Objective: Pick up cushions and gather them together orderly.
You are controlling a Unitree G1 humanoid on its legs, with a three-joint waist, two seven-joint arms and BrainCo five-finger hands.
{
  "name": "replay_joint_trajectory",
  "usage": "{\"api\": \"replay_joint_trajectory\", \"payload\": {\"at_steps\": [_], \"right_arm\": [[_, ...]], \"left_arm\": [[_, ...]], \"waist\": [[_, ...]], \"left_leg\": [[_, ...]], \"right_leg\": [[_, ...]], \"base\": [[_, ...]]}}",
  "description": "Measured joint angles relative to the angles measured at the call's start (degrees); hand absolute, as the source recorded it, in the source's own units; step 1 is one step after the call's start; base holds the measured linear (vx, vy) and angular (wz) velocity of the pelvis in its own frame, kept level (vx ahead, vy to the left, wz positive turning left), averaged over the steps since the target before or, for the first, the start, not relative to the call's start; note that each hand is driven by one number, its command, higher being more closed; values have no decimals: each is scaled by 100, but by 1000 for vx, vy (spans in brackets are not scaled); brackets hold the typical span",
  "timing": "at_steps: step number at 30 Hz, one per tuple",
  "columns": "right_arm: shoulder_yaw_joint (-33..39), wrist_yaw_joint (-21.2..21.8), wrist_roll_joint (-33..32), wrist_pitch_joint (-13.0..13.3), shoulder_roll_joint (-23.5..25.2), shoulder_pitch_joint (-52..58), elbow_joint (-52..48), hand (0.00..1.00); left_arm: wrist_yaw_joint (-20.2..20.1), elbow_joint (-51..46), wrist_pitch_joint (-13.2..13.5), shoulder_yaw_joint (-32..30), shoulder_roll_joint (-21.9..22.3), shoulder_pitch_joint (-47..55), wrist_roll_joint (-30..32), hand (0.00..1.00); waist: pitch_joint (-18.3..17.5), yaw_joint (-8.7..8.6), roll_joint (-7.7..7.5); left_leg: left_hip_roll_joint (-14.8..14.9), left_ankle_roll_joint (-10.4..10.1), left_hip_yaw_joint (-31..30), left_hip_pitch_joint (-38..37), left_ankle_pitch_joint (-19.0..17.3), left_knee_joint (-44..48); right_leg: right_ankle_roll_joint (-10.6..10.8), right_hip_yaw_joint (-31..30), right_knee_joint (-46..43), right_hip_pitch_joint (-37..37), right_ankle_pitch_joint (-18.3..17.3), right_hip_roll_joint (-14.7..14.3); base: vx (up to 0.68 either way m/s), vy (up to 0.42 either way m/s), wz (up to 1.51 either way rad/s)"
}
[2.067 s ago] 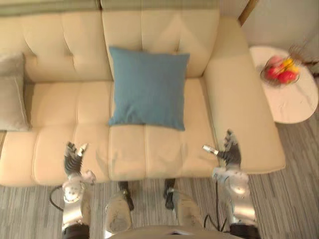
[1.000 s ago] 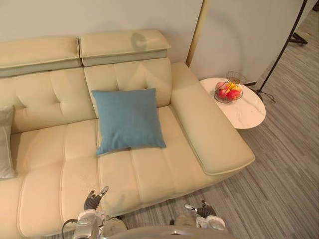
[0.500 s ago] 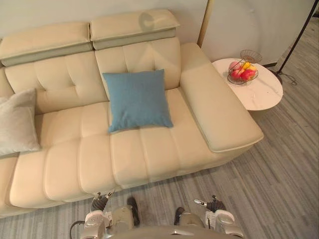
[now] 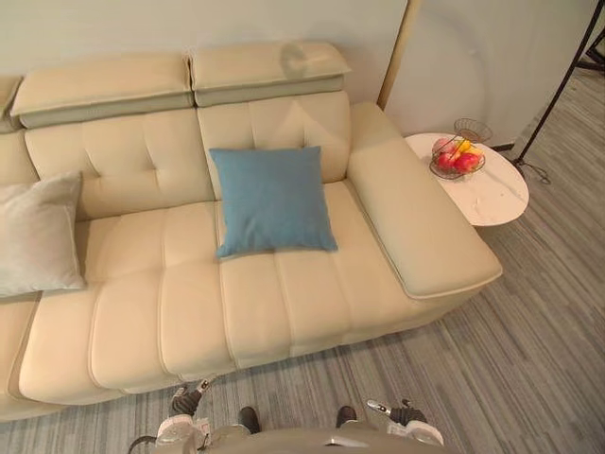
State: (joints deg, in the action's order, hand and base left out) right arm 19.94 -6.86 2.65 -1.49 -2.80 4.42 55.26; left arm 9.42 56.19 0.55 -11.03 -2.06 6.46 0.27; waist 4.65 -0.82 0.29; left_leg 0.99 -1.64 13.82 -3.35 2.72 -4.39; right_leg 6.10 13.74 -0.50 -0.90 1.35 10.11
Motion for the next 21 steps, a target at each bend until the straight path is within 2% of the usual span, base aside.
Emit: {"api": "replay_joint_trajectory", "payload": {"at_steps": [1, 2, 21], "right_arm": [[23, 0, 1, 0, -4, -13, 16, 0], [47, -8, 0, -2, 0, -142, 415, 0], [97, -10, -27, -2, -1, -131, 417, 0]], "left_arm": [[-1, 35, -1, -3, -1, -1, 0, 0], [-27, 86, -1, -3, -42, -32, -2, 0], [-116, 138, -6, -3, -42, -43, -14, 0]], "waist": [[-17, -7, 23], [-36, -32, -164], [-46, -44, -123]], "left_leg": [[5, -1, 0, -4, 2, 0], [103, -56, -17, -190, -31, -10], [102, -56, -45, -215, -31, -11]], "right_leg": [[13, 5, 20, -14, 19, -19], [-18, 37, 358, -343, 113, -164], [-15, 104, 392, -412, 117, -162]], "base": [[0, 0, 0], [0, 0, 0], [0, 0, 1]]}}
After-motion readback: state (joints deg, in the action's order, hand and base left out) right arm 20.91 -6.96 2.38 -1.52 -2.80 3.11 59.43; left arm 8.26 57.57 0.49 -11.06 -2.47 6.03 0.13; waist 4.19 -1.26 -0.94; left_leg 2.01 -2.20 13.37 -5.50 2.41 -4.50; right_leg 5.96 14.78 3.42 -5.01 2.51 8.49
